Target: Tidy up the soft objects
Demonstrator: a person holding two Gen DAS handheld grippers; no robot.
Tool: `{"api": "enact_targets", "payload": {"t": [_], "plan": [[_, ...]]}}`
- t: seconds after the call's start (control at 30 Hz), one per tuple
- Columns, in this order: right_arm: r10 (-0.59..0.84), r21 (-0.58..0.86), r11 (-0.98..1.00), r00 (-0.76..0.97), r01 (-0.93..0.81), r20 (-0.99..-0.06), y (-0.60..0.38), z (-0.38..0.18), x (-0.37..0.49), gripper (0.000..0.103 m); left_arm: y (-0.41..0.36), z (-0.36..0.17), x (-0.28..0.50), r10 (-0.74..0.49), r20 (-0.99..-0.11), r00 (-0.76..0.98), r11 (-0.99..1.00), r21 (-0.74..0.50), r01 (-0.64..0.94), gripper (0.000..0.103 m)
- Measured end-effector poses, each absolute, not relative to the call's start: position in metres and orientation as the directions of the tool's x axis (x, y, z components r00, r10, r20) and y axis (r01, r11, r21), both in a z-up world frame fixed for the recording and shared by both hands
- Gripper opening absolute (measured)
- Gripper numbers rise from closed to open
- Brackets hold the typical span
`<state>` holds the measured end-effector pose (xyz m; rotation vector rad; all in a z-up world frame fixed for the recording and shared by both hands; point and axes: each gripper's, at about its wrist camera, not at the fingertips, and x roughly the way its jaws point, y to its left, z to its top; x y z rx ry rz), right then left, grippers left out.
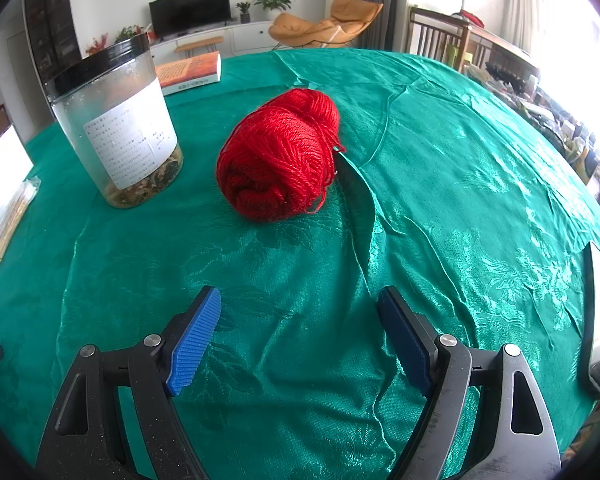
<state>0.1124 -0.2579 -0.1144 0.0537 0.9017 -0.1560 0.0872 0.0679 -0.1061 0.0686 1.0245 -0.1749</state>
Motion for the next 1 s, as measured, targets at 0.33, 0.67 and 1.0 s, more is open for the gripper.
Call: {"api": "enact_targets", "payload": {"t": [0.33,0.67,1.0], "plan": [[-0.112,-0.019,0.987,0.610,0.158,-0.784,-0.258,-0.114,0.112,0.083,0.066,-0.072,0.189,-0.036,-0.845,0.534,0.984,0.062,0.165,0.103],[-0.109,-0.018,0.988,0.610,0.154,-0.785,-0.254,-0.114,0.111,0.084,0.081,-0.110,0.245,0.071,-0.890,0.451,0.991,0.115,0.071,0.103],[-0.106,-0.018,0.989,0.609,0.149,-0.786,-0.253,-0.115,0.110,0.086,0.049,-0.115,0.247,-0.109,-0.891,0.441,0.994,-0.085,0.074,0.048]]}}
